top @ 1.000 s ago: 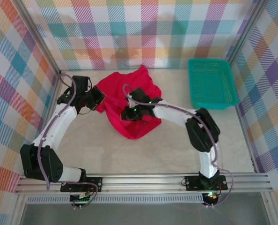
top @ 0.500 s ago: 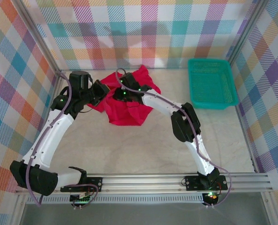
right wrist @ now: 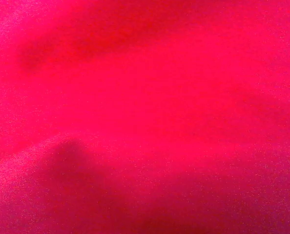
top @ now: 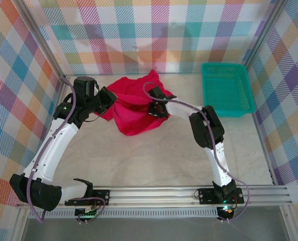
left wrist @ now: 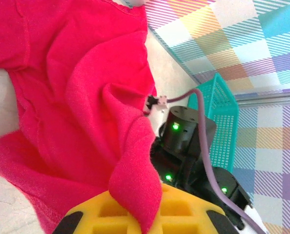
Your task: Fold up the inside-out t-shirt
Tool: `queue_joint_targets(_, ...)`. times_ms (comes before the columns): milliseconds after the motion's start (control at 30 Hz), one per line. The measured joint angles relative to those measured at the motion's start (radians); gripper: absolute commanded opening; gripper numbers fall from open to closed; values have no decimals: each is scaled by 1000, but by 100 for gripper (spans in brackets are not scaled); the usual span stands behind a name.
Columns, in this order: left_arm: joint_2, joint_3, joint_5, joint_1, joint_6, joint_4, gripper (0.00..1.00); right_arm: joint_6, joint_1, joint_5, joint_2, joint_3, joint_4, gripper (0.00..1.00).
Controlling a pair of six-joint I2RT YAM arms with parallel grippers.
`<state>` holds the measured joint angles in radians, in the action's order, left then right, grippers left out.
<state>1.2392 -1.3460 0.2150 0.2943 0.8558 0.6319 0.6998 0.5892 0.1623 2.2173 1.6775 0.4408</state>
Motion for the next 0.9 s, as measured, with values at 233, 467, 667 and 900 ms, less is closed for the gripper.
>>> queue_joint_targets(233, 3, 24, -1, 49, 1, -24, 0, 3, -86, 37, -136, -87, 3, 39)
queue_joint_targets(467, 69, 28, -8, 88, 1, -40, 0, 35, -12, -108, -161, -121, -103, 39)
queue_joint_targets(667, 76, 26, -14, 91, 5, -40, 0, 111, 113, -231, -70, -24, -173, 38)
queue_joint_targets(900, 76, 8, -18, 91, 9, -32, 0, 225, 167, -261, 26, 34, -245, 45)
